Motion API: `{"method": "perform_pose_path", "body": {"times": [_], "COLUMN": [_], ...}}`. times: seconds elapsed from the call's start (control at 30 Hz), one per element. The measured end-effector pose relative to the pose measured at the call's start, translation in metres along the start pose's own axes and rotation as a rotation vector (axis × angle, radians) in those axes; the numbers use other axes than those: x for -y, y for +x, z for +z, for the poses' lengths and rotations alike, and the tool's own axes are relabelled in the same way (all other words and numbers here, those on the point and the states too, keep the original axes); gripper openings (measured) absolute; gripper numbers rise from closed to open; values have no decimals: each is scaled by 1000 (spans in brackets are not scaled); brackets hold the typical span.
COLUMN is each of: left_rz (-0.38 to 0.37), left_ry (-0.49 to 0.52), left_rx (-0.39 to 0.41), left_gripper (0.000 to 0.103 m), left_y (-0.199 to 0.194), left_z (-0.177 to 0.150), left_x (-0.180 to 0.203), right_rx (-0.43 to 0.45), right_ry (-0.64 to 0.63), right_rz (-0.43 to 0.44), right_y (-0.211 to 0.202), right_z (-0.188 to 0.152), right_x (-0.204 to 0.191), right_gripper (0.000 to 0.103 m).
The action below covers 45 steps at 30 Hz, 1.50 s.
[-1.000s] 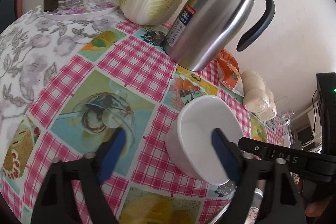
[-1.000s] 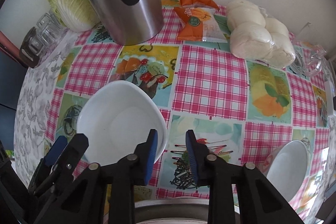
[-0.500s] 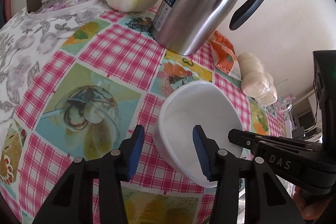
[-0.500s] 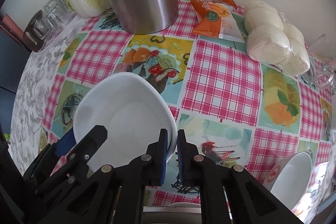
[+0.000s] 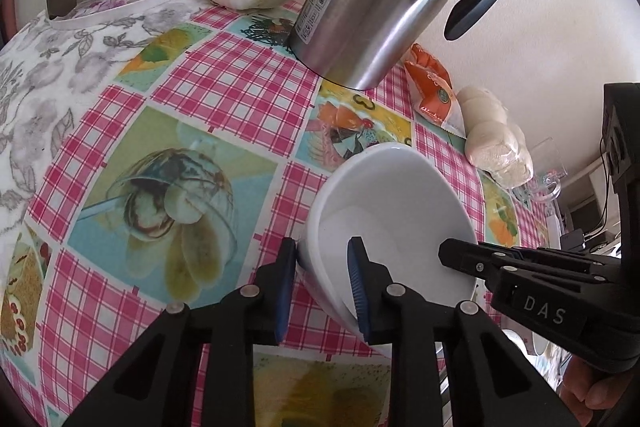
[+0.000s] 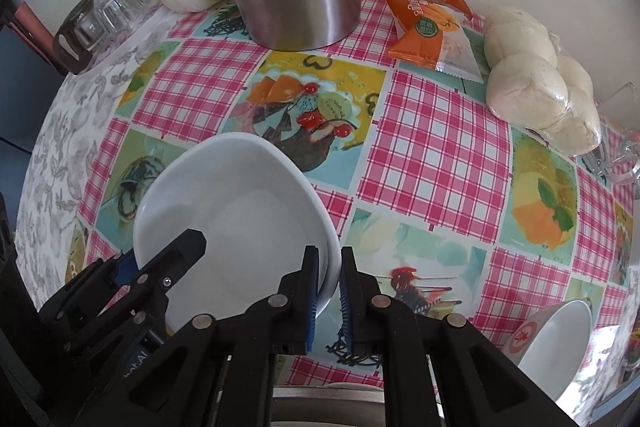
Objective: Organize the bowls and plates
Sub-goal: 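Close both tools on the rim of the white square bowl, then lift the square bowl with both tools and carry it toward the basin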
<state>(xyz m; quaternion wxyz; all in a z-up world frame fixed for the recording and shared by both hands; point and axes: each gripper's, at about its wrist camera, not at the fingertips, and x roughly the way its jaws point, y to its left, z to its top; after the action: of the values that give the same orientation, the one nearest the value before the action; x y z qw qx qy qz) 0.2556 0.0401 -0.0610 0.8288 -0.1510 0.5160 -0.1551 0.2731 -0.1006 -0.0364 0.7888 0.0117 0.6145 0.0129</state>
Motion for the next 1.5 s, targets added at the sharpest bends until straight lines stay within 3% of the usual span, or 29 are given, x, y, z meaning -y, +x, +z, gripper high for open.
{"method": "perform_pose_path", "body": {"times": [0.27,0.53,0.9,1.5], "left_rz": [31,16,48,132], "left_ry": [22,60,107,260], "left_rx": [41,101,243,414], "left_gripper": [22,21,15,14], "left_y": [-13,-61,-147,-233], "left_z": [-4,-10,-24,-87], "left_x": [14,40,67,108], "right_rx": [53,147,368,553], "right_ry": [6,40,74,110], "right_rz": [1,27,124,180], "right_y": [-21,-73,-156,-218], "right_z": [-5,-26,-85,-176], "right_x": [1,9,2,11], "right_gripper": [9,9,9,10]}}
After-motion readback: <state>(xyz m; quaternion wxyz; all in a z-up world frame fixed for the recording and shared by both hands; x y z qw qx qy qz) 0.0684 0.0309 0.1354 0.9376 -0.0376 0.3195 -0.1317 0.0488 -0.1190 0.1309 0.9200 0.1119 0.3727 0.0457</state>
